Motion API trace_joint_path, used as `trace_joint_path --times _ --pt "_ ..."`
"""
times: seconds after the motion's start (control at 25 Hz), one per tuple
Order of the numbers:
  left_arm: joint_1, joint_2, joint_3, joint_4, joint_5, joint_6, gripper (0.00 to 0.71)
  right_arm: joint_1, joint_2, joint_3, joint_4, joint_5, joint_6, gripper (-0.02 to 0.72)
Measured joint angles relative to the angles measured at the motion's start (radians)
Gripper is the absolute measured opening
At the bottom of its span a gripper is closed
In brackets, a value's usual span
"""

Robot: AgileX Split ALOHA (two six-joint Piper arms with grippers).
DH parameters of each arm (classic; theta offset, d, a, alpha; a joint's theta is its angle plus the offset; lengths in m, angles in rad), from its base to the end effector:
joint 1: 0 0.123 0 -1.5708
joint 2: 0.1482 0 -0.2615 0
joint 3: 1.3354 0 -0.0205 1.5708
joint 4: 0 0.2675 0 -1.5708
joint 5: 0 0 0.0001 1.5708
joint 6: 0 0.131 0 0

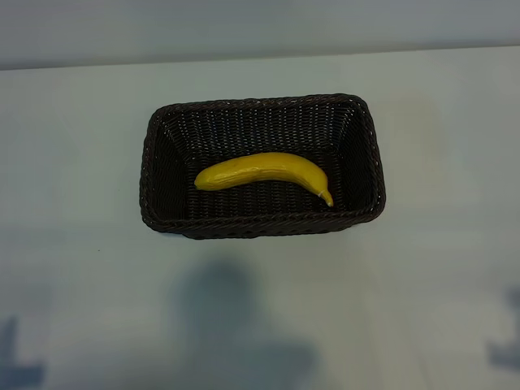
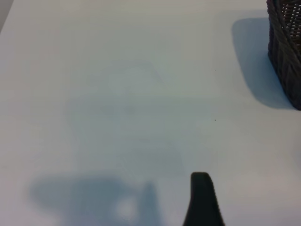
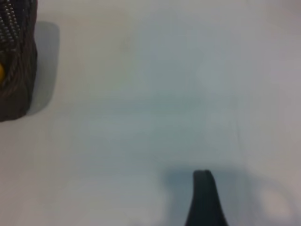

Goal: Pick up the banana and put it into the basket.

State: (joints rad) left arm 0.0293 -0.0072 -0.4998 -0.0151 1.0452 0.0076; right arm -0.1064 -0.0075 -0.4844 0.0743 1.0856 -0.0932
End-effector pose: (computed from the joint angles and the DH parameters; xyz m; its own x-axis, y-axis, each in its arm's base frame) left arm 0.0691 0.0003 0.2693 -0.4356 -0.0127 -0.9000 -0.0175 0.9998 -0.0057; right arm 0.0686 0.0013 0.2599 -0.4834 -0.0070 -0.8754 0.0206 0.9996 -0.0194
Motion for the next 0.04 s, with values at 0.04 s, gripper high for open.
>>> trace_joint_path --times 0.04 --pt "0.000 0.000 0.000 0.000 0.000 0.000 0.529 0.000 0.000 0.000 0.000 0.000 0.000 0.498"
